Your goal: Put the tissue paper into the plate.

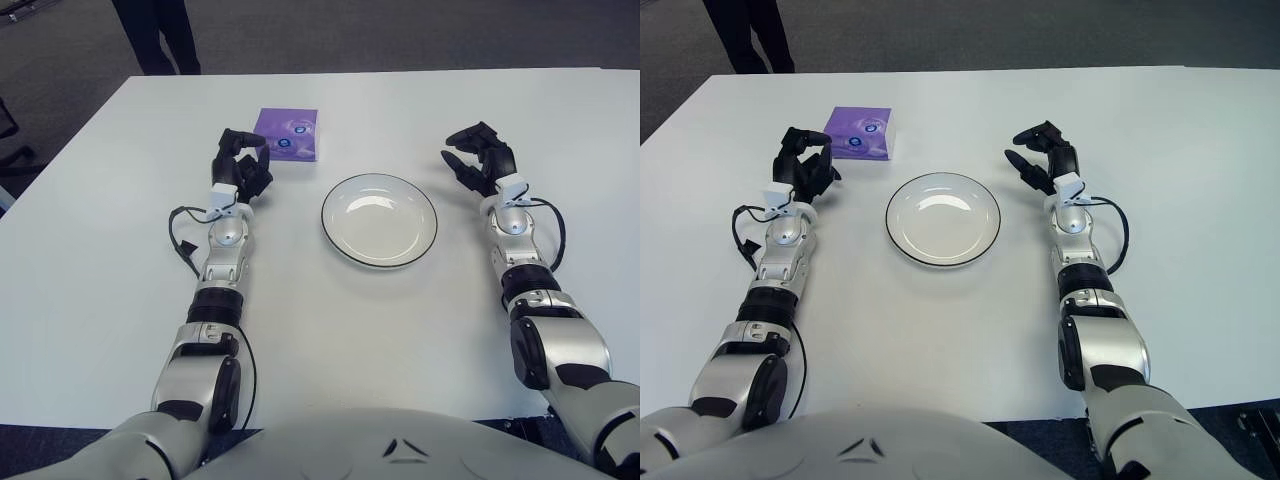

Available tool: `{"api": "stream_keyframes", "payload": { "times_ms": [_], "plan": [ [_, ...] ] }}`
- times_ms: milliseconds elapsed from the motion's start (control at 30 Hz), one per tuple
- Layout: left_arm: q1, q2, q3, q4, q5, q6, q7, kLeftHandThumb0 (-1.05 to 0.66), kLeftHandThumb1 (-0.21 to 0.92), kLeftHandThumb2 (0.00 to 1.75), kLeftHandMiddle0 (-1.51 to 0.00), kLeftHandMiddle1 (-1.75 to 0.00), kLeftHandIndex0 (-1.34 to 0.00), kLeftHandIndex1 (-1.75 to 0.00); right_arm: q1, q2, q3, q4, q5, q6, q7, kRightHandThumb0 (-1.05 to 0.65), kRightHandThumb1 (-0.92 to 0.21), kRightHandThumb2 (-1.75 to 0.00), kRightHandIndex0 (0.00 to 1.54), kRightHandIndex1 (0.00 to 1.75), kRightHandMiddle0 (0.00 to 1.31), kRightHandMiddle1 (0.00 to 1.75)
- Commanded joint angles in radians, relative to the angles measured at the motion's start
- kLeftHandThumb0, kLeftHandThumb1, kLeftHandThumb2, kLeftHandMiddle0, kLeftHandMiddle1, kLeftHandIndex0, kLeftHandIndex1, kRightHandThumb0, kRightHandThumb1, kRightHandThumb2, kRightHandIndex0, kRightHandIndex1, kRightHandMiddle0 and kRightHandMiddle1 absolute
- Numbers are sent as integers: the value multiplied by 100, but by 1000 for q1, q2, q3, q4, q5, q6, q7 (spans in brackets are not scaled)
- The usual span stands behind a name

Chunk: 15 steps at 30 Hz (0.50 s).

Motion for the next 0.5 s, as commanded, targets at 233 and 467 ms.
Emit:
{"api": "stream_keyframes", "payload": {
  "times_ms": [233,467],
  "plan": [
    [140,-27,-3,61,0,1,-3,-37,81,56,-87,-175,-38,-162,153,41,16,81,-13,2,2,0,-92,-18,54,131,53,130],
    [140,-27,-2,61,-1,0,-4,-37,81,57,-87,-175,-38,-163,153,40,14,83,-11,-2,4,0,-92,-18,54,131,53,130]
  ]
}}
